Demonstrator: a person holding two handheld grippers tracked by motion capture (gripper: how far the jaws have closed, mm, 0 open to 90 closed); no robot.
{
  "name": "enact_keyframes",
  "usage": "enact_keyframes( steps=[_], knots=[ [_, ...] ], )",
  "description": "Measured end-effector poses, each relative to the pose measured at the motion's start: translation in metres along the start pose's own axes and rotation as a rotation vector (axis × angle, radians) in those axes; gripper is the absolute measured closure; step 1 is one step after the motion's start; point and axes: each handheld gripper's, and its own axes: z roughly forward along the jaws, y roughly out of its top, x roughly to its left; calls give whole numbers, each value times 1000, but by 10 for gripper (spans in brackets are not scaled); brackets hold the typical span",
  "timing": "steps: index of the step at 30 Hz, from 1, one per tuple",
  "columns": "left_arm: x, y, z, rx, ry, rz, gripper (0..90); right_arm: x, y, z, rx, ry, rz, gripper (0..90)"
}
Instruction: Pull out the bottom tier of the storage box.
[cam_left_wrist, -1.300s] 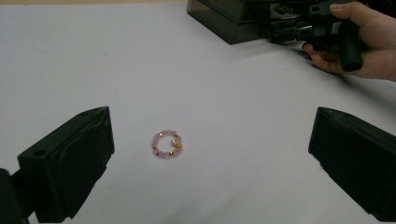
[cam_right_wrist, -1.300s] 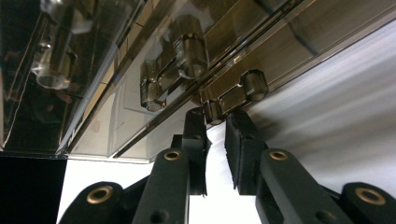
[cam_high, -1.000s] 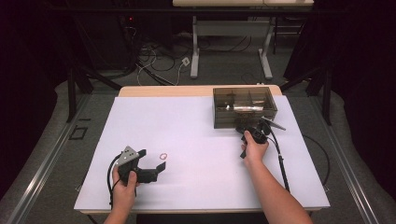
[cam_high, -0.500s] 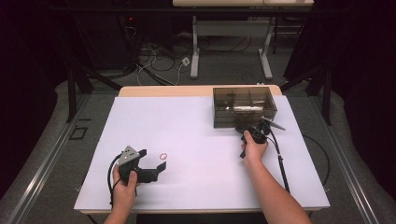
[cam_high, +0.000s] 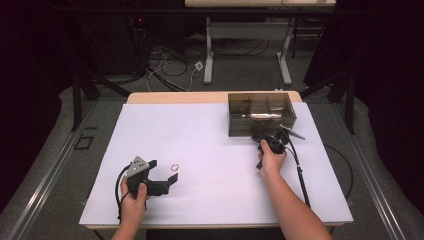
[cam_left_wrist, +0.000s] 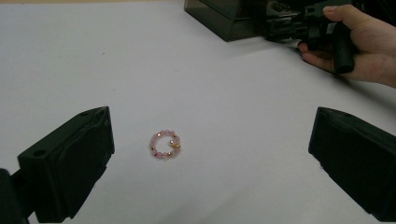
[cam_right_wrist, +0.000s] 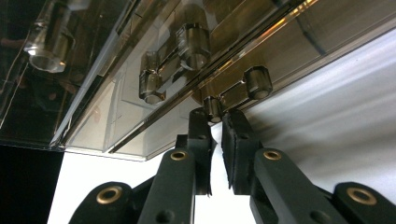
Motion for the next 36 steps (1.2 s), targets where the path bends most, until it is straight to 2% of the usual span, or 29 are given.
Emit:
enact_keyframes(
  steps=[16, 19, 20, 27, 33, 34, 36],
  knots=[
    [0, -1, 0, 1, 4, -4, 1, 0, -3, -1, -13, -7, -29, 827],
    [0, -1, 0, 4, 3, -4, 1, 0, -3, -3, 10, -17, -31, 827],
    [0, -1, 0, 4, 3, -3, 1, 0, -3, -3, -3, -3, -23, 827],
    [0, -1, 1, 4, 4, 0, 1, -2, -5, -5, -4, 2, -25, 827],
    [1, -1, 1, 8, 6, 4, 1, -2, -7, -9, 21, -2, -17, 827],
    [0, -1, 2, 6, 6, -2, 1, -2, -8, -8, -1, 4, -14, 827],
    [-1, -1, 2, 9, 5, -3, 1, -3, -8, -9, 5, 7, -28, 827]
  ],
)
